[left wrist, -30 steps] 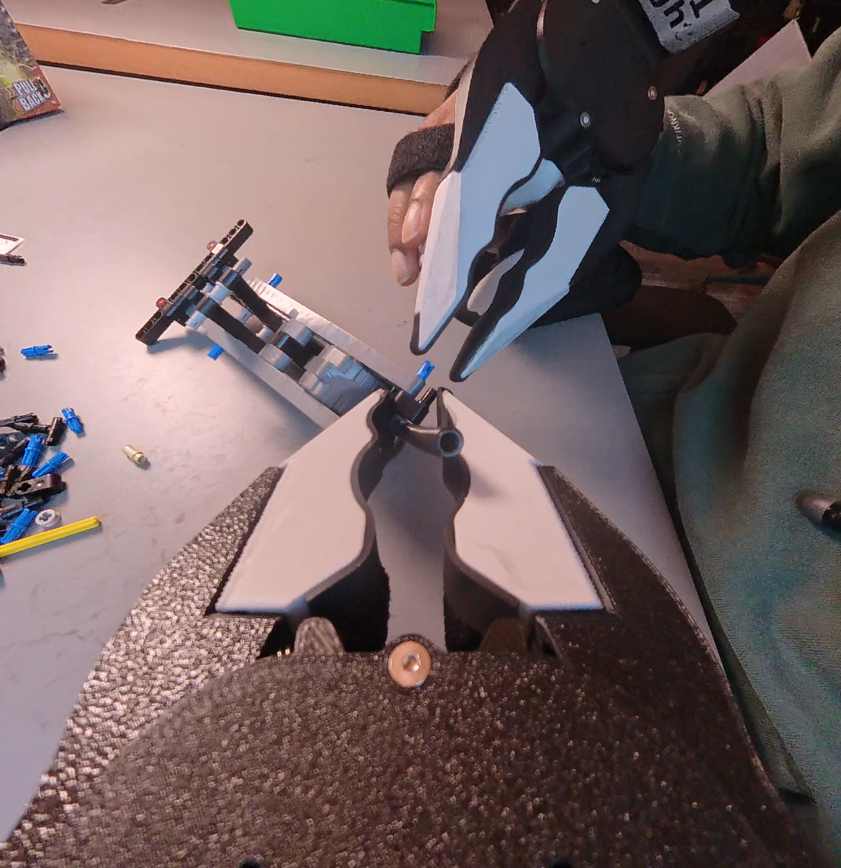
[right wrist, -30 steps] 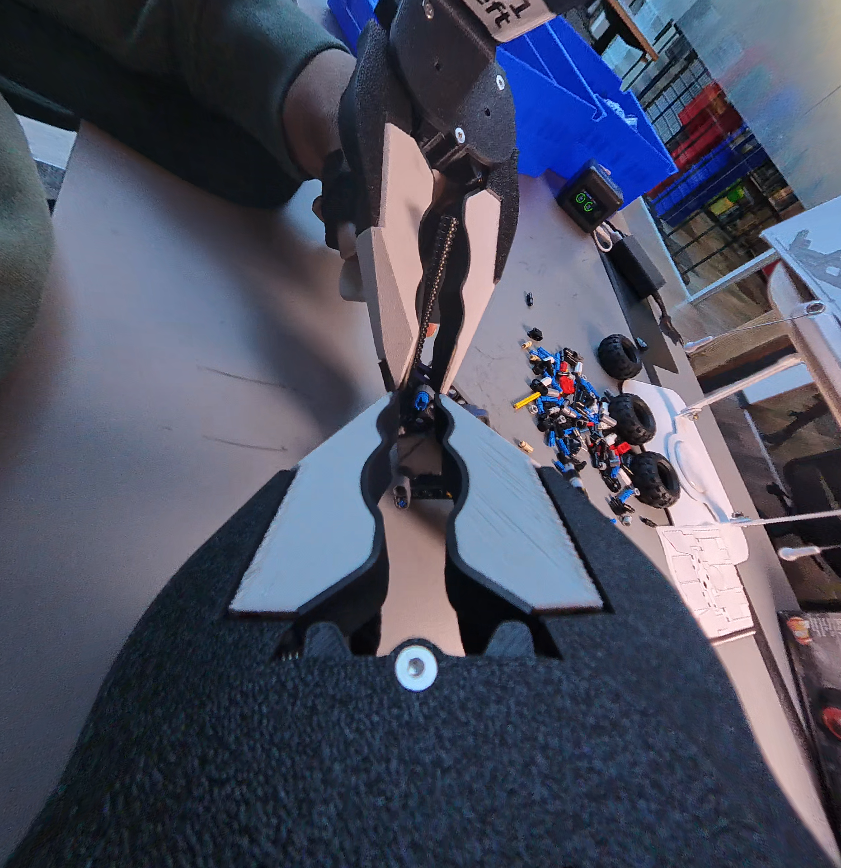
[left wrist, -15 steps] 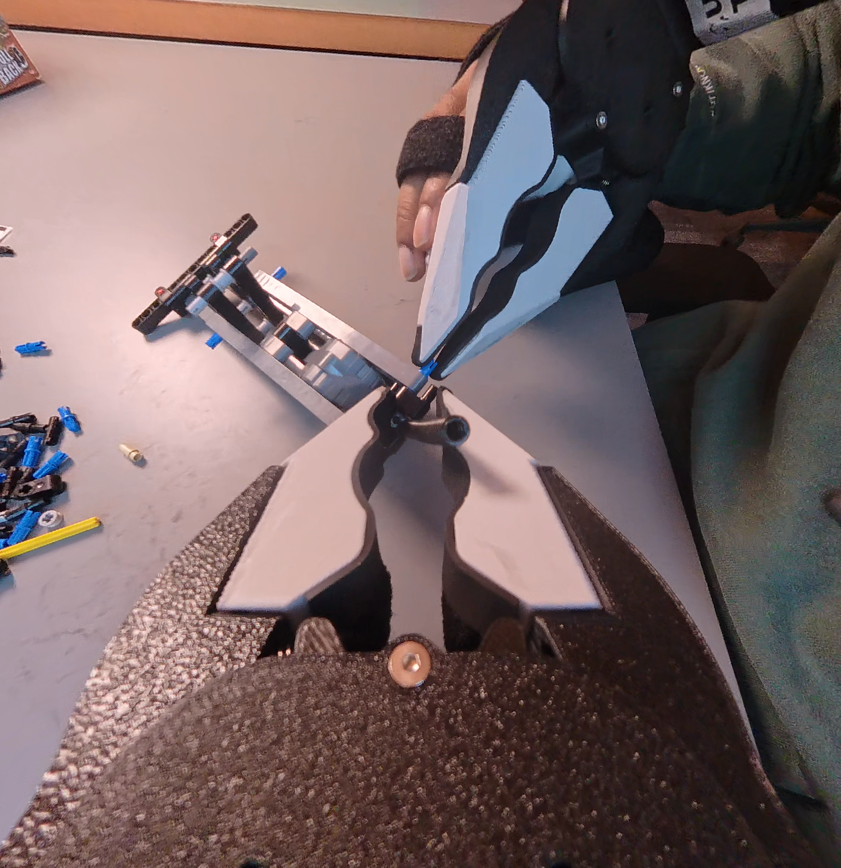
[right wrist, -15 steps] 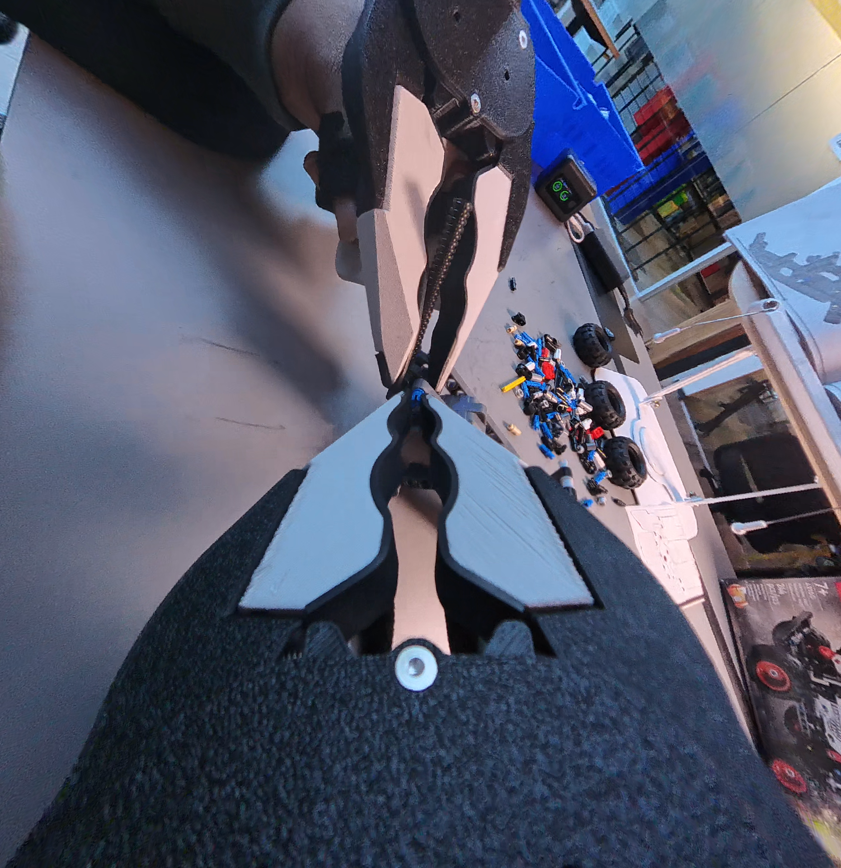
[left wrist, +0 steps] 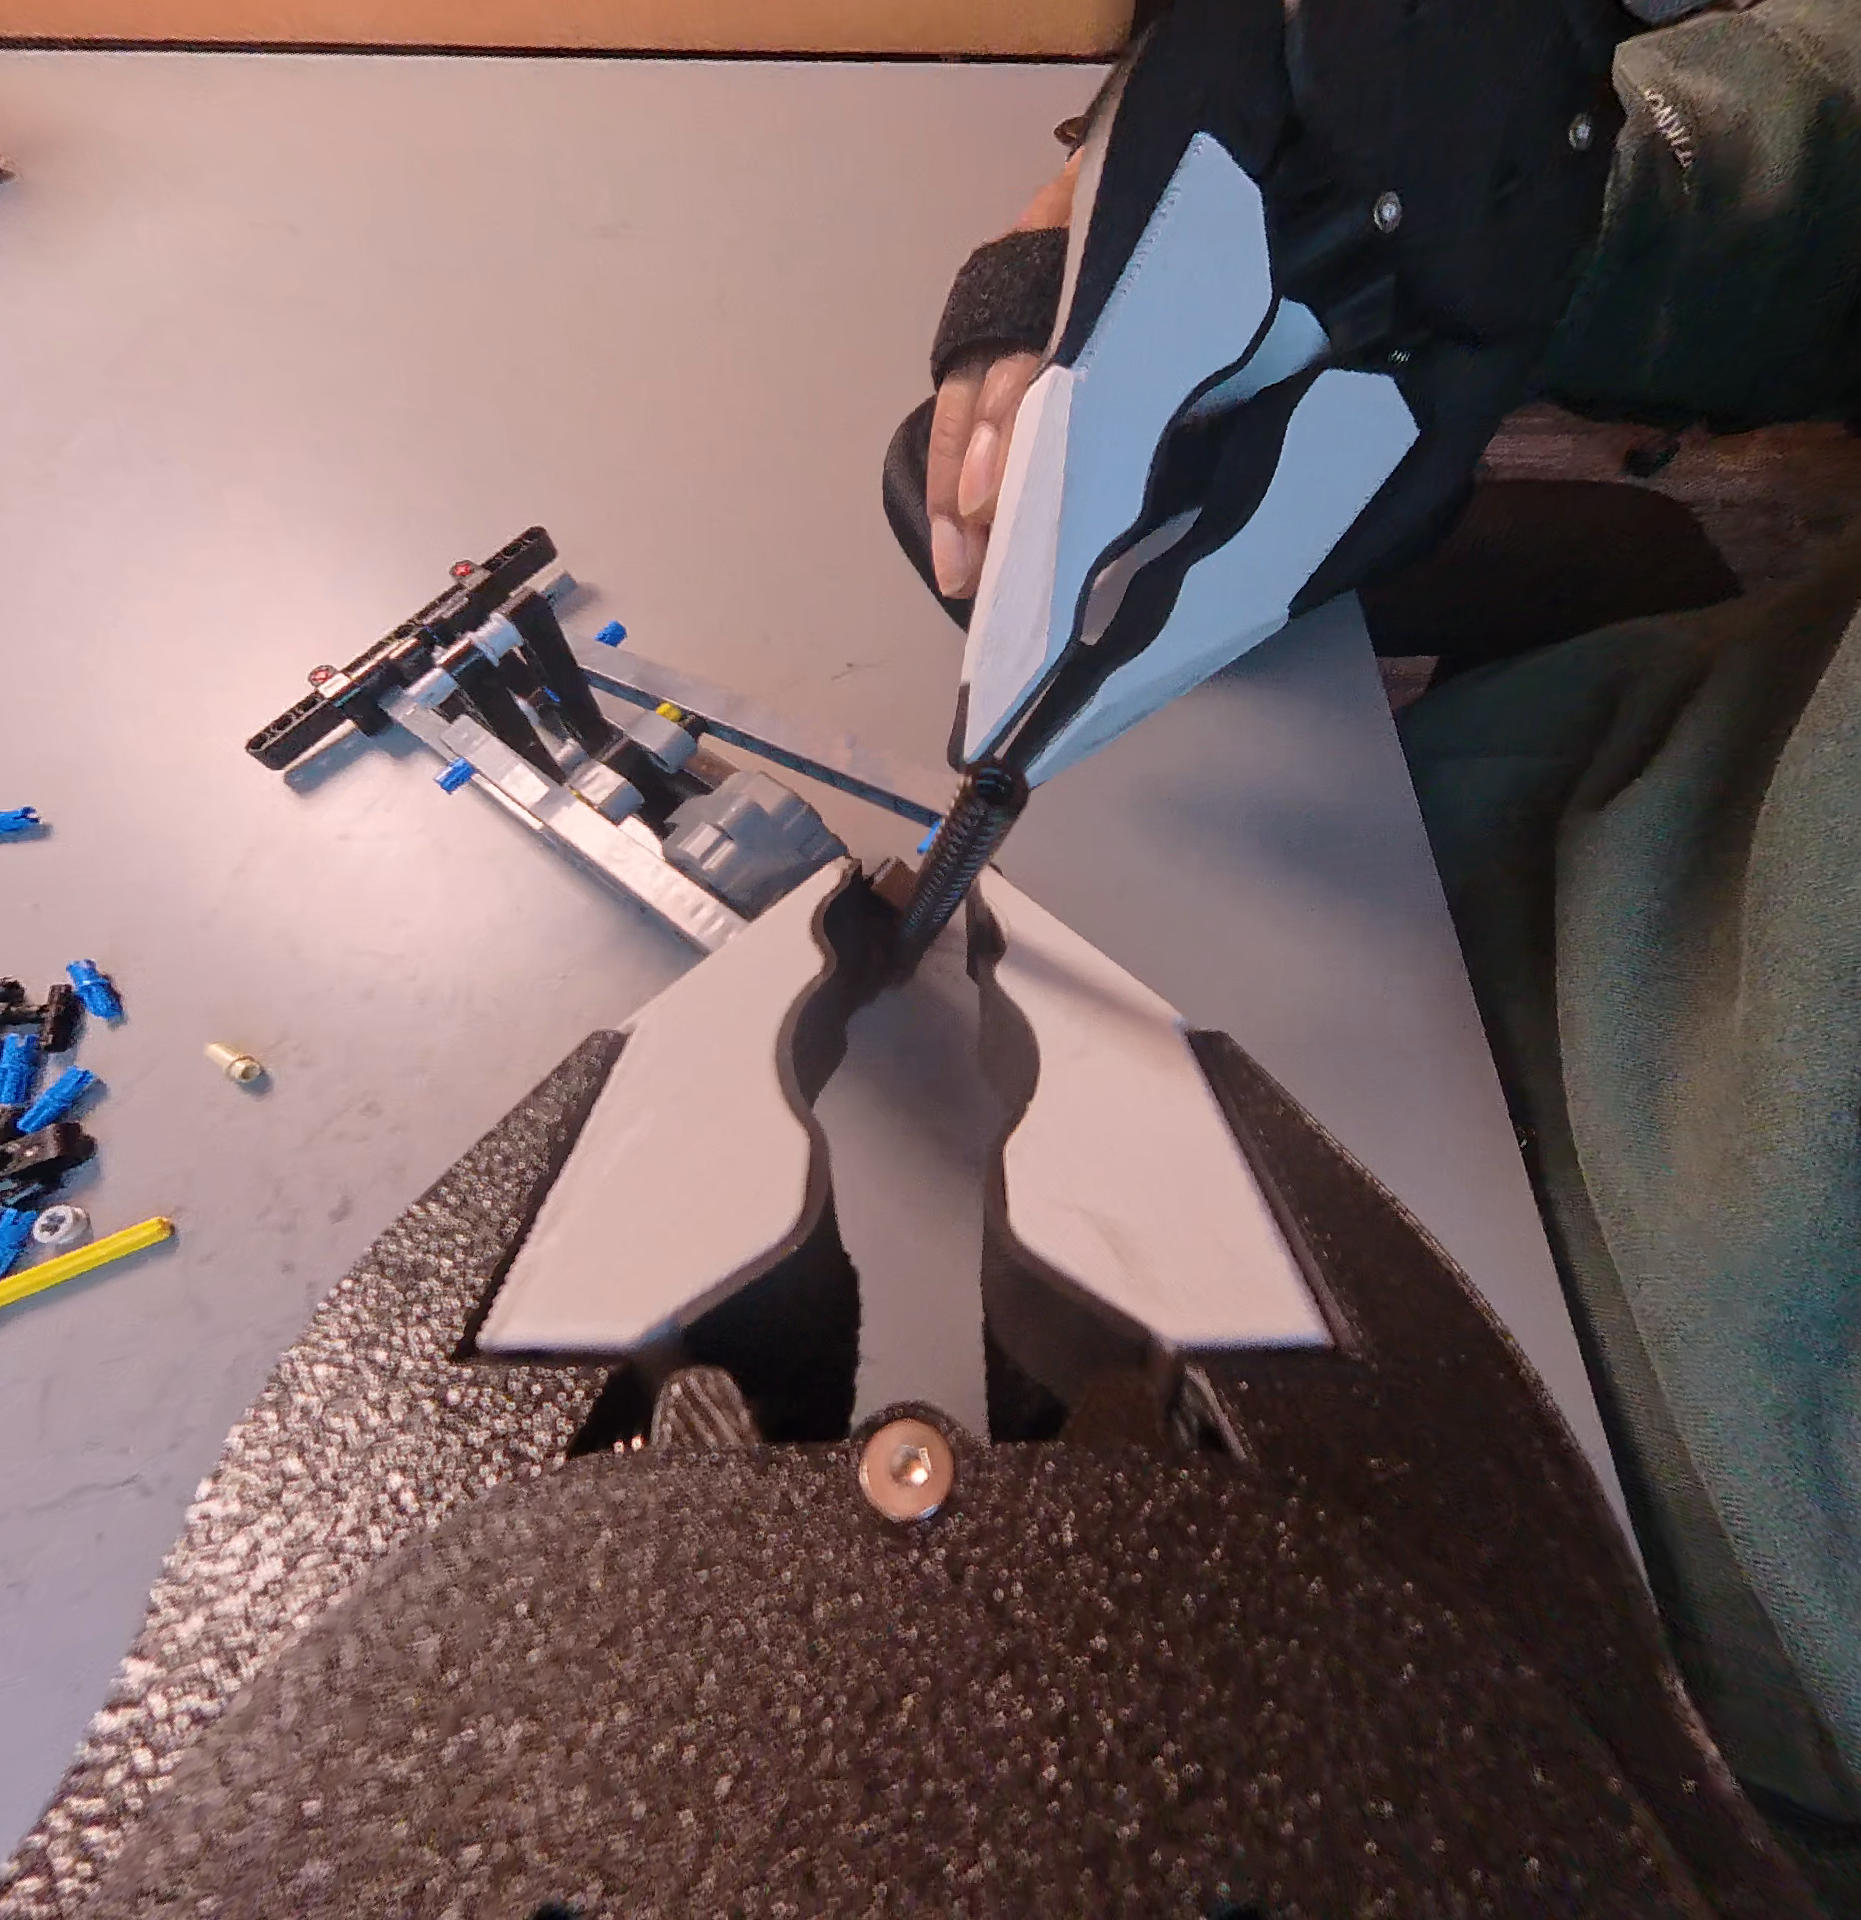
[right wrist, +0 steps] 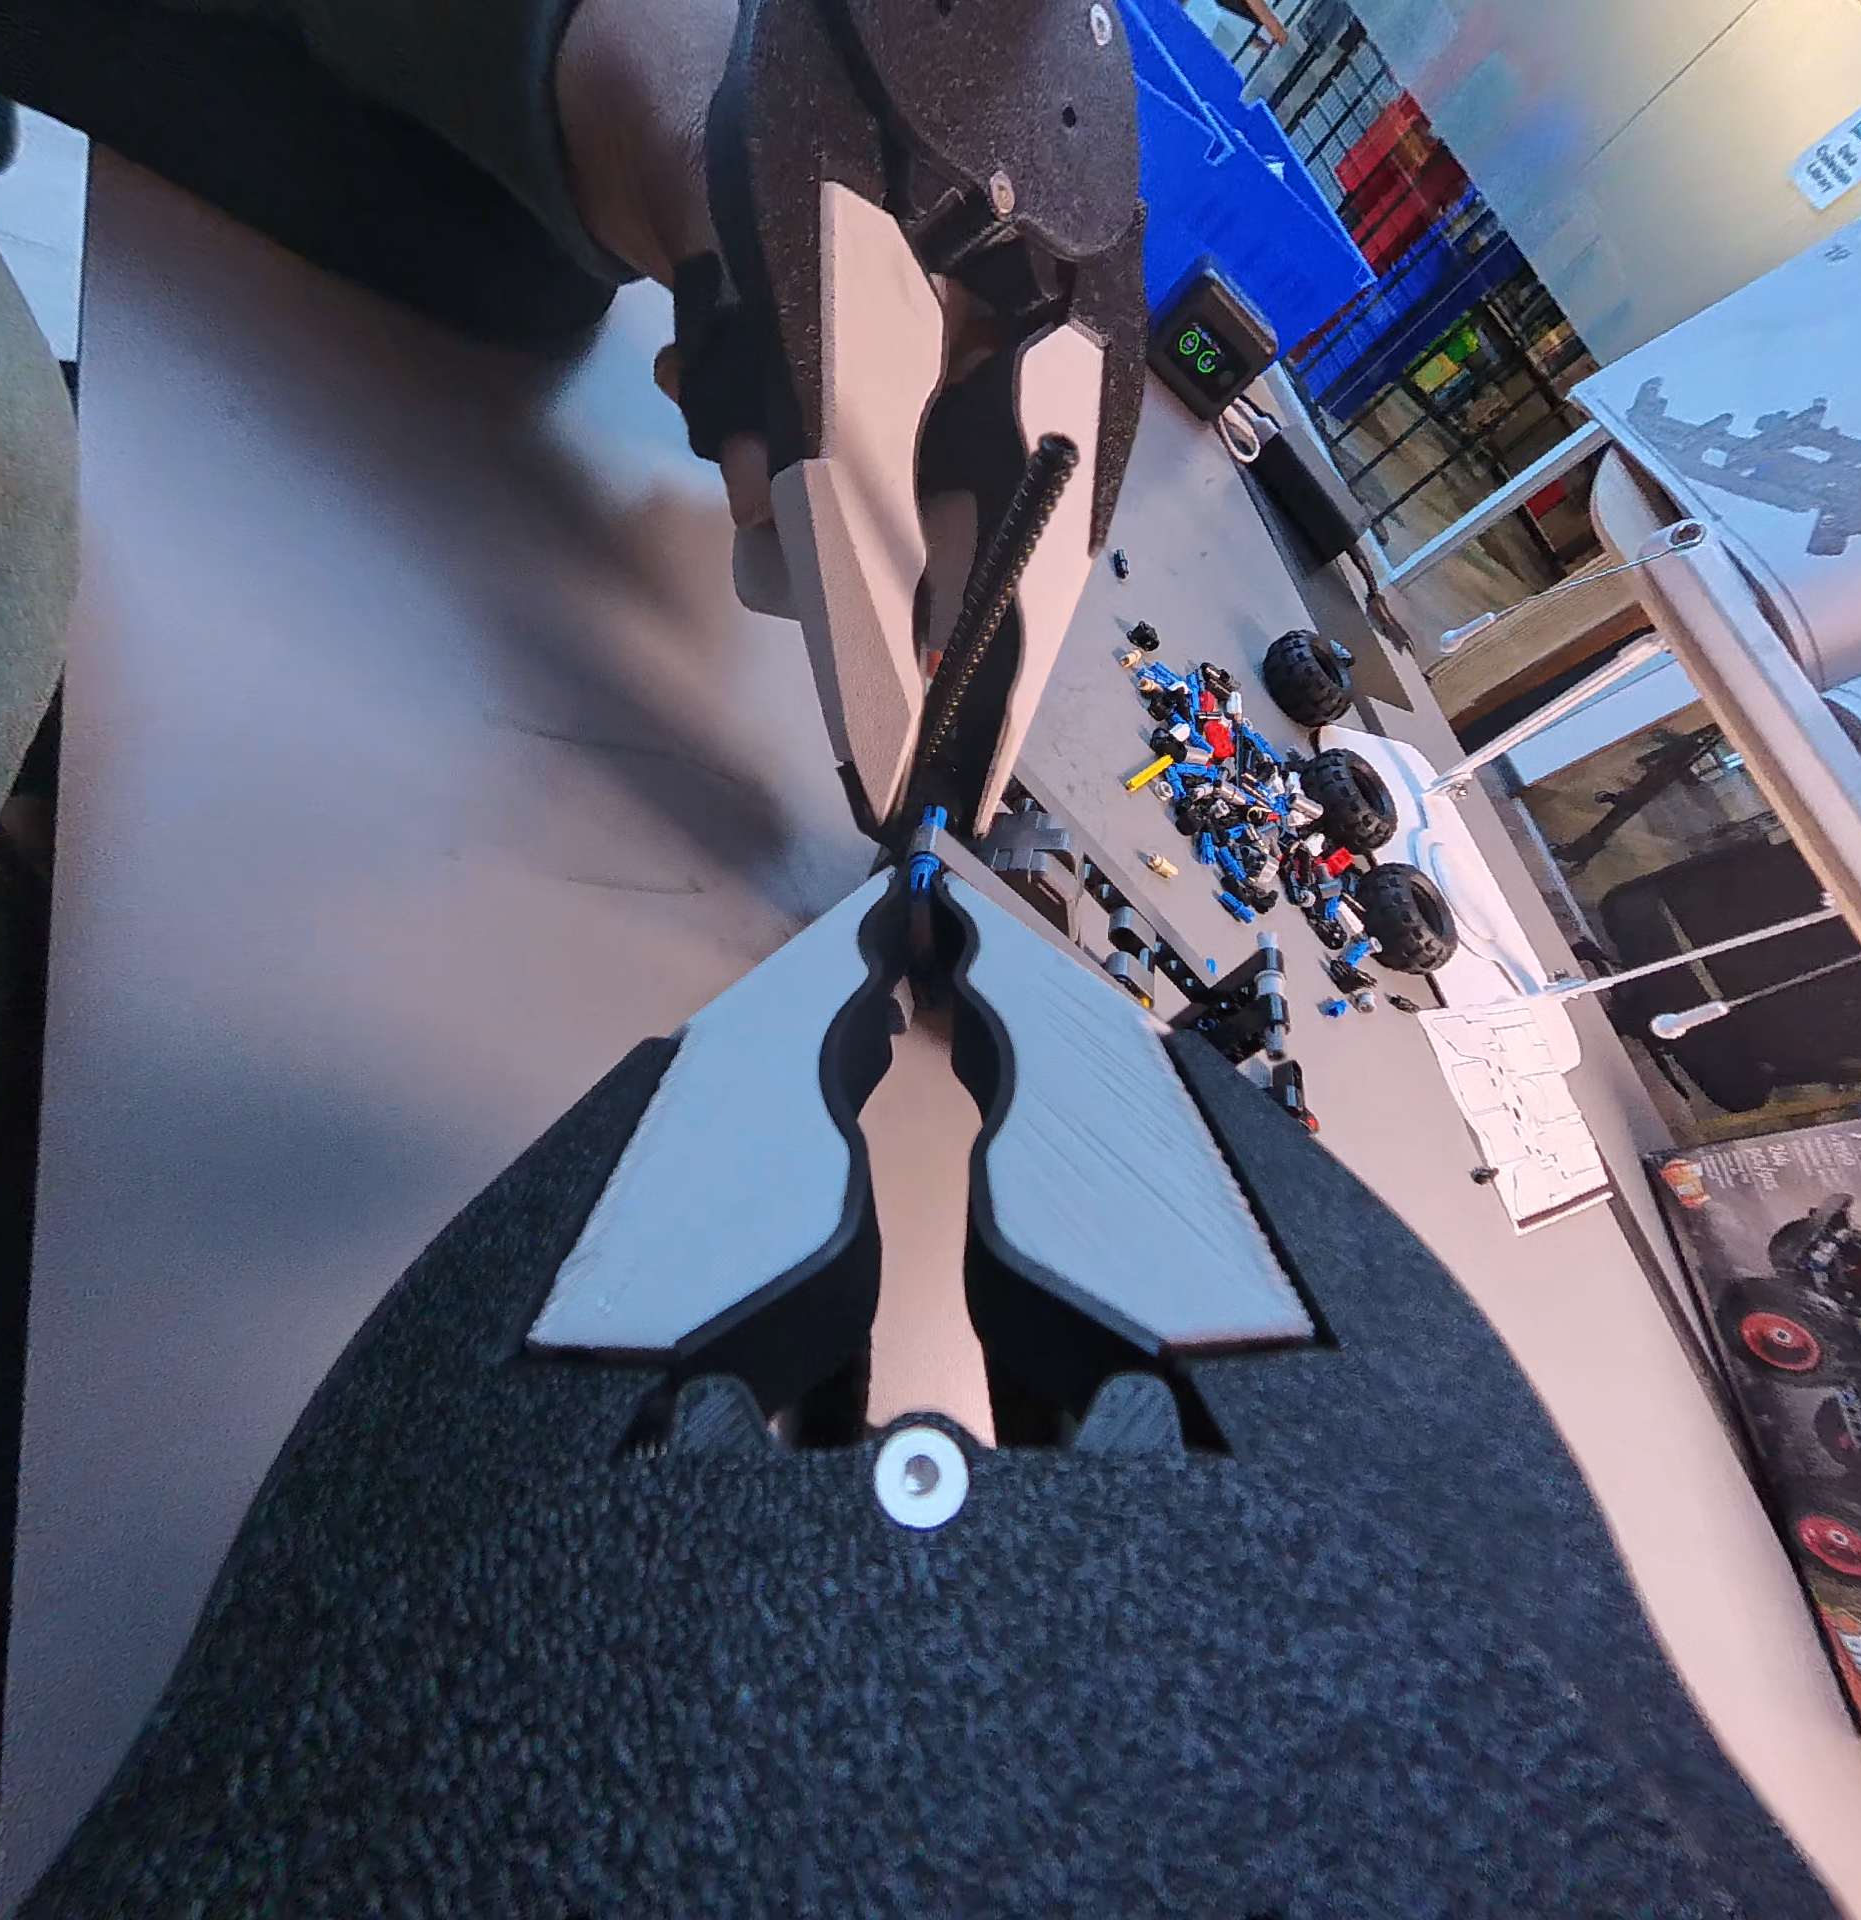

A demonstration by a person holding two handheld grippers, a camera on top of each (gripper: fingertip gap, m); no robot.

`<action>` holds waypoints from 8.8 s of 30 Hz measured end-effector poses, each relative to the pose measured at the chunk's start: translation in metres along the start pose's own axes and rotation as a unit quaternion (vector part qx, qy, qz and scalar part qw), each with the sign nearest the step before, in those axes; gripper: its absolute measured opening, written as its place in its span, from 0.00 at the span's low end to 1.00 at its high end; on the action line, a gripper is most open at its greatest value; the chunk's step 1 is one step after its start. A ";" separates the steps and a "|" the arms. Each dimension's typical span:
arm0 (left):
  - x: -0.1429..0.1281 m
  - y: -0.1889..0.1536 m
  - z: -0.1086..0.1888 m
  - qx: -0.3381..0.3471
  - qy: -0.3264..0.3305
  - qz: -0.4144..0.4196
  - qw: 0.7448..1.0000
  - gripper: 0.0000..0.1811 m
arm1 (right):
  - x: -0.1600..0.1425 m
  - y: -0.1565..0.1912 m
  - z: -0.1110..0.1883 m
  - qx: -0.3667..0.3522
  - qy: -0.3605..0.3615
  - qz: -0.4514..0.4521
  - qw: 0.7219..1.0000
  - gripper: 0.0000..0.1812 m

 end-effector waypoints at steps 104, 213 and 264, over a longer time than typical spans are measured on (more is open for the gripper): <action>0.014 0.092 0.088 0.194 -0.236 0.047 0.951 0.45 | -0.044 -0.063 -0.090 0.238 0.135 -0.072 0.959 0.35; 0.067 0.339 0.123 0.473 -0.166 0.018 0.865 0.38 | -0.090 -0.376 -0.117 -0.372 -0.048 -0.240 0.895 0.05; 0.120 0.358 0.032 0.435 -0.016 -0.062 0.898 0.00 | -0.083 -0.394 -0.098 -0.466 -0.051 -0.287 0.835 0.20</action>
Point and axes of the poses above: each gripper's, where its closed fingertips meet, z back along the fingers, x out of its top, y = z × x across the jaws, the point moved 5 cm from there along z, back along the fingers, and after that the axes turned 6 degrees about -y, right-handed, at the moved point
